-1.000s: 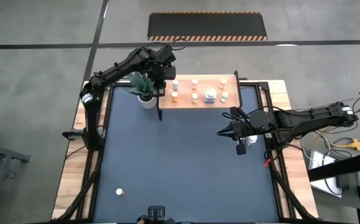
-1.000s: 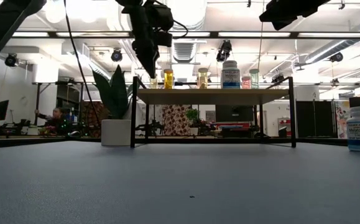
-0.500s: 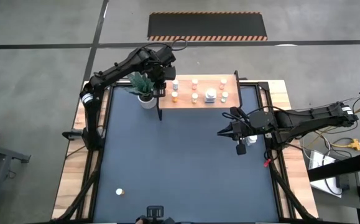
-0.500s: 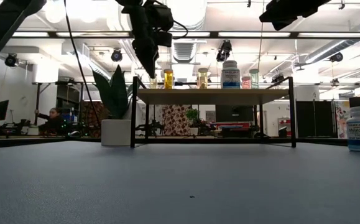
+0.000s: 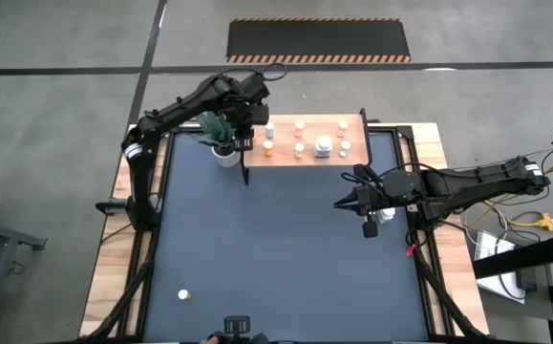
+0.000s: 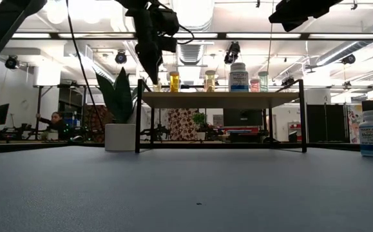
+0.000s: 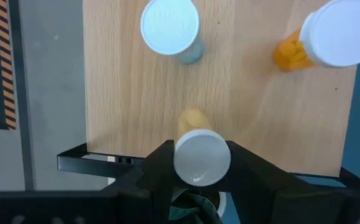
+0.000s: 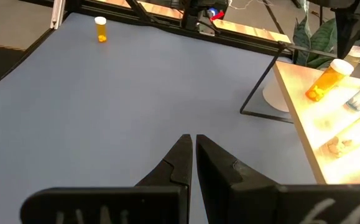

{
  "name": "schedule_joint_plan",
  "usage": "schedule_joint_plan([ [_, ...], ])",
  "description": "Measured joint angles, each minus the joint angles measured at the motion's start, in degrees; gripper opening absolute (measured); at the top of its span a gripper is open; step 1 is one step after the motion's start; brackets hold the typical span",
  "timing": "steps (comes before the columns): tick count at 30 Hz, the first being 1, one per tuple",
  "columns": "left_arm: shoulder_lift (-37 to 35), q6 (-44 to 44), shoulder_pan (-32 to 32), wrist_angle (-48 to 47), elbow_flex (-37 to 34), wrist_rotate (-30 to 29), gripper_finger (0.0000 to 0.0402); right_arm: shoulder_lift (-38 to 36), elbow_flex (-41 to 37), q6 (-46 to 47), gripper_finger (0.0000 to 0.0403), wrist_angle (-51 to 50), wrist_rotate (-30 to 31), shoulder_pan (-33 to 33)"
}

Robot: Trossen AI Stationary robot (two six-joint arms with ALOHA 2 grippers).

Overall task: Pick and place medicine bottles onto shelf by color
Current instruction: Put the yellow medicine bottle on the shelf

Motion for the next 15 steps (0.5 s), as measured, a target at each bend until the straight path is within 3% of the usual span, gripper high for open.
schedule_joint_plan([
  [10,0.1,-0.1,0.0,0.9,-0.1,-0.1,0.0117,0.0,0.0,0.0,0.0013,0.0,0.0,0.0],
  [15,0.1,-0.7,0.0,0.8,0.0,-0.1,0.0145,0.0,0.0,0.0,0.0013,0.0,0.0,0.0],
])
